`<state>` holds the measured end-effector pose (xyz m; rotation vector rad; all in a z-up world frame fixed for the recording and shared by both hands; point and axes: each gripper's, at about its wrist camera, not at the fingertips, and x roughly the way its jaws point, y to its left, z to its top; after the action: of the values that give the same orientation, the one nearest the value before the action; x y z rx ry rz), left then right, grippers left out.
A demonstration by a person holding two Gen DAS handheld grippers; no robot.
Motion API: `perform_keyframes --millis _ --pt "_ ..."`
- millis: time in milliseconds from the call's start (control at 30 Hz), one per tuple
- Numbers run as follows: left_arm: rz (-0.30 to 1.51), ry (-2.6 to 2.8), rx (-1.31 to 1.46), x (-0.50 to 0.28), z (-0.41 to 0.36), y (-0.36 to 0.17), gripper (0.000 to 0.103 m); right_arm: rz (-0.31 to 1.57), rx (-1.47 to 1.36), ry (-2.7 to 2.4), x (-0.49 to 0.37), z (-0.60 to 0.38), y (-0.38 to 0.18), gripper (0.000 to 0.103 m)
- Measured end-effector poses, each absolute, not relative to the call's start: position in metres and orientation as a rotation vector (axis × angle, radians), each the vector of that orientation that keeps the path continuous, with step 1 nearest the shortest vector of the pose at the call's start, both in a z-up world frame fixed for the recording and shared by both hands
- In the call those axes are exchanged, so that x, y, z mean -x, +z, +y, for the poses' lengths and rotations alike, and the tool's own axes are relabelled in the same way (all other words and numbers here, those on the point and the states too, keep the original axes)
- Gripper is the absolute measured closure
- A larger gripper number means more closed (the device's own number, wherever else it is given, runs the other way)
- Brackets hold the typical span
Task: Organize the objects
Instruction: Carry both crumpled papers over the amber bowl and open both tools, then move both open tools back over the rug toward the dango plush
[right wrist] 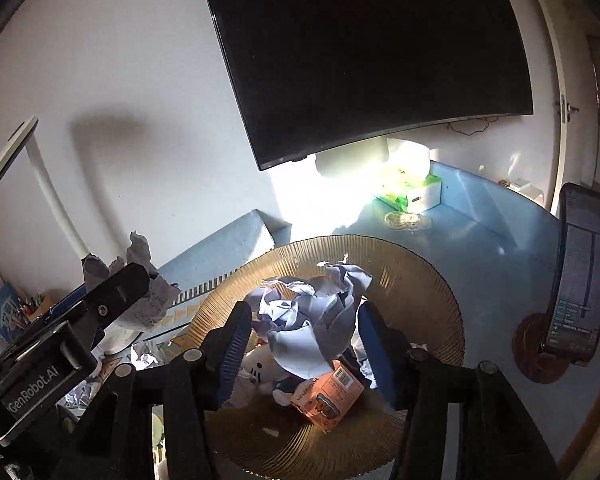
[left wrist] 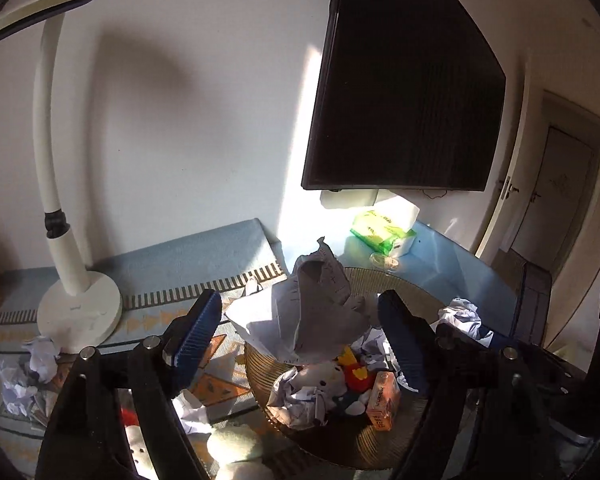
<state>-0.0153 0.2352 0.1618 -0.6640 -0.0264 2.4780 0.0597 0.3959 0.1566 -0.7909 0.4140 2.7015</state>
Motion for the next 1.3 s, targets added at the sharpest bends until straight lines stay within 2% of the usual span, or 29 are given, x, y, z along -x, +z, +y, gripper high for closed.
perform_keyframes --millis 33,67,200,367,500,667,767,900,1133,1300 --pt "-0.025 2.478 0.667 0.017 0.236 0.160 0.006 0.398 0.783 2.684 -0.061 0.396 0.156 0.028" --pt "-0.028 2.474 0.674 0.018 0.236 0.158 0.002 0.385 0.778 2.695 -0.063 0.395 0.157 0.028" --pt "-0.044 2.493 0.687 0.012 0.218 0.155 0.002 0.333 0.763 2.765 -0.073 0.371 0.164 0.028" --pt "-0.127 2.602 0.648 -0.023 0.158 0.157 0.002 0.245 0.796 2.939 -0.084 0.306 0.163 0.028" --pt "-0.167 2.785 0.644 -0.058 0.095 0.141 0.002 0.225 0.907 3.105 -0.096 0.241 0.133 0.028" --pt "-0.165 2.994 0.777 -0.068 0.030 0.101 0.002 -0.008 0.941 3.186 -0.102 0.181 0.097 0.028" --pt "-0.236 3.013 0.838 -0.065 0.006 0.082 0.002 -0.019 0.971 3.172 -0.101 0.176 0.080 0.028" --pt "-0.303 2.995 0.879 -0.060 -0.002 0.060 0.002 0.049 1.035 3.142 -0.091 0.186 0.068 0.028" --pt "-0.198 2.995 0.826 -0.069 0.013 0.062 0.002 -0.062 1.014 3.142 -0.094 0.172 0.068 0.020" --pt "-0.169 3.003 0.819 -0.070 0.016 0.063 0.002 -0.042 1.025 3.145 -0.093 0.174 0.067 0.018"
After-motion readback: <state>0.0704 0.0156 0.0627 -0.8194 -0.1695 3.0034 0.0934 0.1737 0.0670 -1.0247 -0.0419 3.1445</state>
